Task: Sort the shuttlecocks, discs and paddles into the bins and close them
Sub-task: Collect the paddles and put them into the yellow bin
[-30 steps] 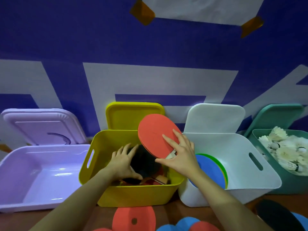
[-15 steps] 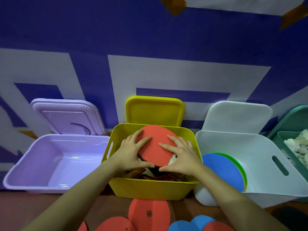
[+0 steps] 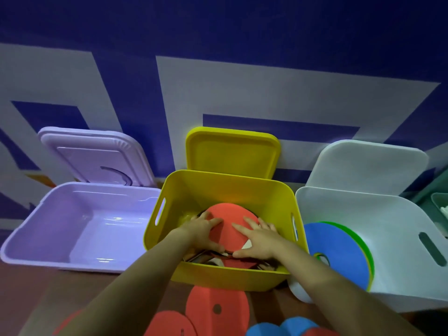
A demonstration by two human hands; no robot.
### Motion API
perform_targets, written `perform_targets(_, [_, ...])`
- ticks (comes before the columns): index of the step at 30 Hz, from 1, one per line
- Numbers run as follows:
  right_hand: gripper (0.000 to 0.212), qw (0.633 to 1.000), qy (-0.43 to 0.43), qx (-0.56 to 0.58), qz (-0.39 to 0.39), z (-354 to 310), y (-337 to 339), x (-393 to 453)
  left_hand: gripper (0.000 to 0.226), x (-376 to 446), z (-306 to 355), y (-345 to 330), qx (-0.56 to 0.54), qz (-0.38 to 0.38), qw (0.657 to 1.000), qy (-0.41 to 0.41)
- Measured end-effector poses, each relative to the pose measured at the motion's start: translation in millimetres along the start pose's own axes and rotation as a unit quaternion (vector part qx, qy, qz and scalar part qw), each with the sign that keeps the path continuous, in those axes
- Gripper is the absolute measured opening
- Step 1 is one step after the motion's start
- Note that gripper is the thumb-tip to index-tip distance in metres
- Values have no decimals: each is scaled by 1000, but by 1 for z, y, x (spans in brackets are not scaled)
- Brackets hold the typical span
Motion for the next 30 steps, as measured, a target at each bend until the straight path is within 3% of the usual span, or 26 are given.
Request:
perform_targets(10, [60, 984, -10, 40, 171, -21, 29, -43, 65, -61, 16, 39, -3, 190, 982, 6])
perform_targets(20, [42, 918, -45, 103, 381, -48, 12, -166, 57, -173, 66, 29, 6, 319, 946, -52])
perform_targets(25, [41, 909, -75, 137, 386, -53, -49, -216, 57, -209, 95, -6, 21, 317, 944, -94])
perform_targets(30, [60, 899, -105, 198, 377, -41, -104, -260, 54, -225, 135, -43, 38, 294, 949, -111])
Point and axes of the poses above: each hand's wrist, its own x-axis towards the middle knuckle, its own y-axis out of the back of the hand, z = x × y, the point moved 5 cm from there along x, towards the middle knuckle, and after that the axes turned 3 degrees about -z, right-handed, at the moved point
